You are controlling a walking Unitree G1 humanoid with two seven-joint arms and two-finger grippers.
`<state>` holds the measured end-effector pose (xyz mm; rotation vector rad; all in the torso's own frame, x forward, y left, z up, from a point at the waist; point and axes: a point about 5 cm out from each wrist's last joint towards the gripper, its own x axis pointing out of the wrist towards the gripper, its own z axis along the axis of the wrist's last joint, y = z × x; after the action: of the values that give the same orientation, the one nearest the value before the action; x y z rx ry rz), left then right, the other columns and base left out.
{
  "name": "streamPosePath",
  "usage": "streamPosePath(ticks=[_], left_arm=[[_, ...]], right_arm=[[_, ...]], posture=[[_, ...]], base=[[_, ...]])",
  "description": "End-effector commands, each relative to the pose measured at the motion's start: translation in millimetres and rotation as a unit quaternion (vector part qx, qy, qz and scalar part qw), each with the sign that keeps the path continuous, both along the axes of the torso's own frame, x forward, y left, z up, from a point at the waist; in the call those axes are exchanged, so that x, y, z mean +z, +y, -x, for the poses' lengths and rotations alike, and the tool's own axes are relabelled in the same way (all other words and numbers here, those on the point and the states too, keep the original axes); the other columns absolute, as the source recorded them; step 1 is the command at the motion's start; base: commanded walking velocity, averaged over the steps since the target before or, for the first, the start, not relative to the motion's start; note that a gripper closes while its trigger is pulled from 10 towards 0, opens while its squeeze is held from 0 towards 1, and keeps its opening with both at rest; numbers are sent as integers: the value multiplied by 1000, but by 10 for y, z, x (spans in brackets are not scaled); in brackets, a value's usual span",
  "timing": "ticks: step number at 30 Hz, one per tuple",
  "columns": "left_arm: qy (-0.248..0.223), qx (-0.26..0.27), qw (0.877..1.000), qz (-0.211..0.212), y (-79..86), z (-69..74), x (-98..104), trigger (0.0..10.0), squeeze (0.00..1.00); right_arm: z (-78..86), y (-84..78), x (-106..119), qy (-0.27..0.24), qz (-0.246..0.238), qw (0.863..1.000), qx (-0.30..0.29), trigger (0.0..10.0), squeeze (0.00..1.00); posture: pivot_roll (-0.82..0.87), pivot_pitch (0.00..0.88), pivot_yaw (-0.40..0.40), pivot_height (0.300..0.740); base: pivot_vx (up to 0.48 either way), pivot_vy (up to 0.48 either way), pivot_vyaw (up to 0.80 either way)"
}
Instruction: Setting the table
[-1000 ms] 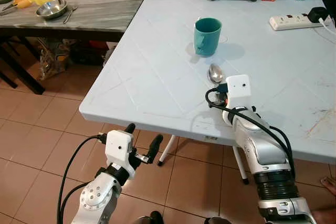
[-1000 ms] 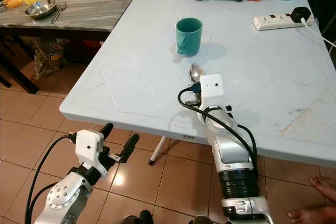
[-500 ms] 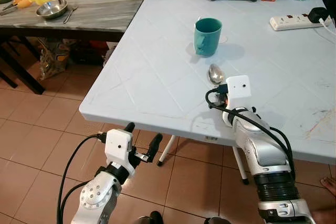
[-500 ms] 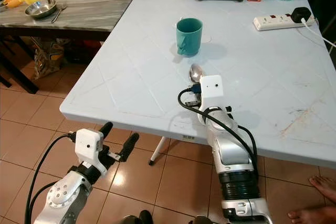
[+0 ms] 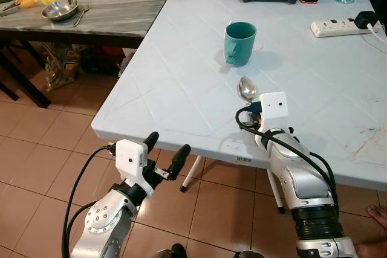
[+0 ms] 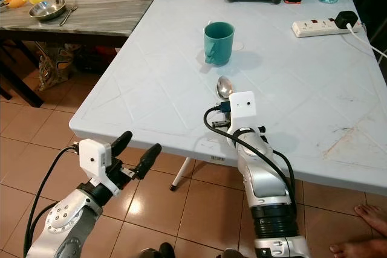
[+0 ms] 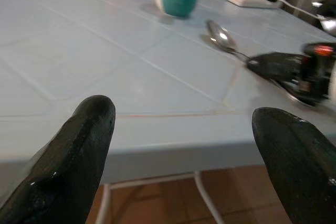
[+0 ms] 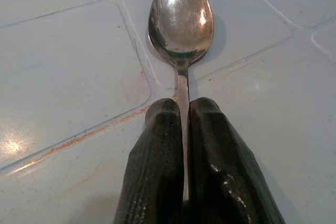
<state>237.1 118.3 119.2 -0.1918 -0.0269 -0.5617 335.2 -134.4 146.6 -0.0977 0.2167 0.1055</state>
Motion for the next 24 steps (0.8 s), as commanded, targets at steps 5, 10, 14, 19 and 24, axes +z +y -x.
streamPosePath(ticks=[5, 10, 14, 19, 24], left_arm=[[15, -28, 999, 5, -3, 55, -7, 10000, 0], [18, 5, 1000, -5, 73, 17, -35, 10000, 0], [18, 61, 998, -16, 189, -55, -58, 10000, 0], [25, 158, 987, -28, 387, -165, -86, 10000, 0], [21, 216, 975, -47, 503, -213, -91, 10000, 0]], right_arm=[[98, 36, -263, 47, -10, 999, 9, 0, 0], [100, 78, -160, 5, -23, 1000, 20, 0, 0], [109, 144, -32, -42, -22, 998, 36, 0, 0], [125, 220, 182, -112, -44, 991, 57, 0, 0], [137, 224, 345, -169, -41, 983, 61, 10000, 0]], posture=[[-156, 165, 124, 740], [-156, 163, 128, 740], [-156, 164, 130, 740], [-154, 165, 130, 740], [-146, 156, 127, 740]], base=[[0, 0, 0], [0, 0, 0], [0, 0, 0], [0, 0, 0], [0, 0, 0]])
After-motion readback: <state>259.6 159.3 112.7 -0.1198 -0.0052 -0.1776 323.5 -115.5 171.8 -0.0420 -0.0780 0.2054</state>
